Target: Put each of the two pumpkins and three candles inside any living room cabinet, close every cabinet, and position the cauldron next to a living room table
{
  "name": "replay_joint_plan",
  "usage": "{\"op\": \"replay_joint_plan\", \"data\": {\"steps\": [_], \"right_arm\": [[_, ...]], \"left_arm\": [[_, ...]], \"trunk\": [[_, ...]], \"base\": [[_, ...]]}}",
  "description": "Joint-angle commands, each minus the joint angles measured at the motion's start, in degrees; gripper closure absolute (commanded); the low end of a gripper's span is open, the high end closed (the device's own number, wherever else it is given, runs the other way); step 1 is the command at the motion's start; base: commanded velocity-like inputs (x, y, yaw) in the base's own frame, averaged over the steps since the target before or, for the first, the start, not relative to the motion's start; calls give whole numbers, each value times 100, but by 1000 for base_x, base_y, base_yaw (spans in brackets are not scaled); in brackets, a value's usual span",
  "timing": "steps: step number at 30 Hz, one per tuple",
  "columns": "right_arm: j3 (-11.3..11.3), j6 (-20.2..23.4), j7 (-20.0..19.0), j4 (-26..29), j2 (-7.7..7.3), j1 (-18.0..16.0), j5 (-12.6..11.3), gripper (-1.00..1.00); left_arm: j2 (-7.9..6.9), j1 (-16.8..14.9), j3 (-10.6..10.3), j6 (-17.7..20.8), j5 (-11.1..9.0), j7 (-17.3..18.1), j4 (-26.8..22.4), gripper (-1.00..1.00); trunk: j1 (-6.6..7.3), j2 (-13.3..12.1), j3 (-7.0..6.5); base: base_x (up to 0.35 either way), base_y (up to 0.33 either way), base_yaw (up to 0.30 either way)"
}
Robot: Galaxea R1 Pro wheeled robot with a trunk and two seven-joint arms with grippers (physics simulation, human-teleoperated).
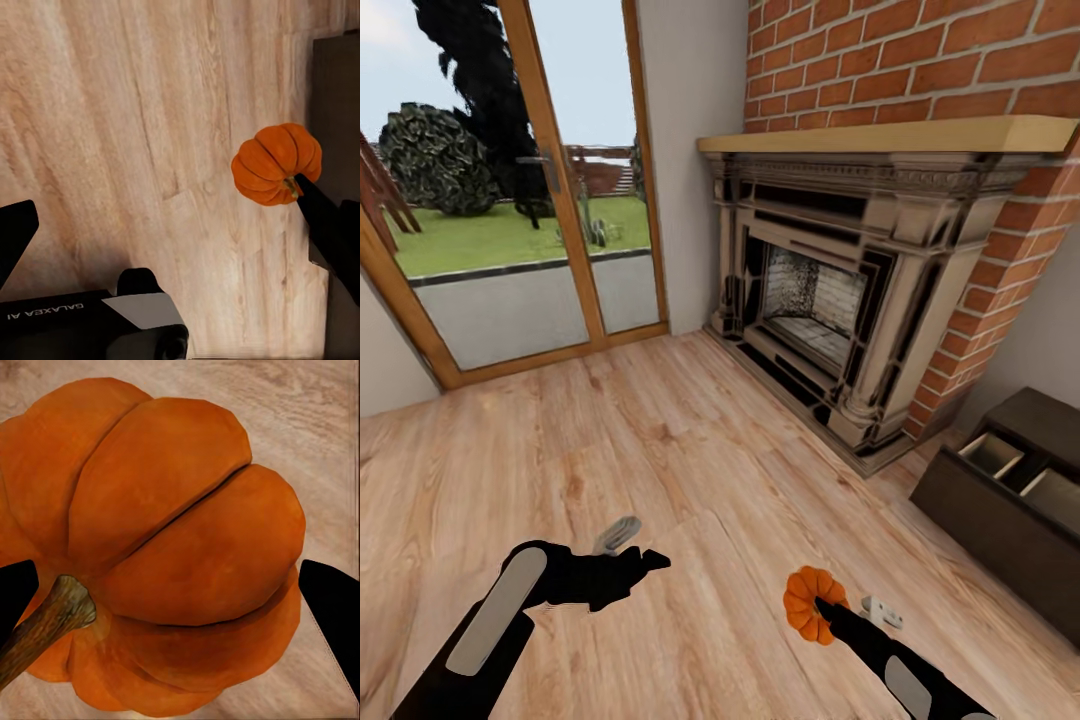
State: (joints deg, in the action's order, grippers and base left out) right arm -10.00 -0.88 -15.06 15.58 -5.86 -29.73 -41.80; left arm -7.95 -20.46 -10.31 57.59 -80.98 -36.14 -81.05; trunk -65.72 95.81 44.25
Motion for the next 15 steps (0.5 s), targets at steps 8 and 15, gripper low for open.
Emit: {"op": "replay_joint_plan", "data": {"steps": [8, 15], "right_arm": [[-37, 4, -15, -2, -2, -6, -65, 100], [-37, 9, -15, -2, -1, -6, -65, 100]], "left_arm": [[-4, -2, -14, -2, -58, -56, -7, -100], [-2, -2, -15, -2, -58, -58, -7, -100]], "trunk": [[1, 3, 5], [1, 3, 5]], "base": [[0, 0, -278], [0, 0, -86]]}}
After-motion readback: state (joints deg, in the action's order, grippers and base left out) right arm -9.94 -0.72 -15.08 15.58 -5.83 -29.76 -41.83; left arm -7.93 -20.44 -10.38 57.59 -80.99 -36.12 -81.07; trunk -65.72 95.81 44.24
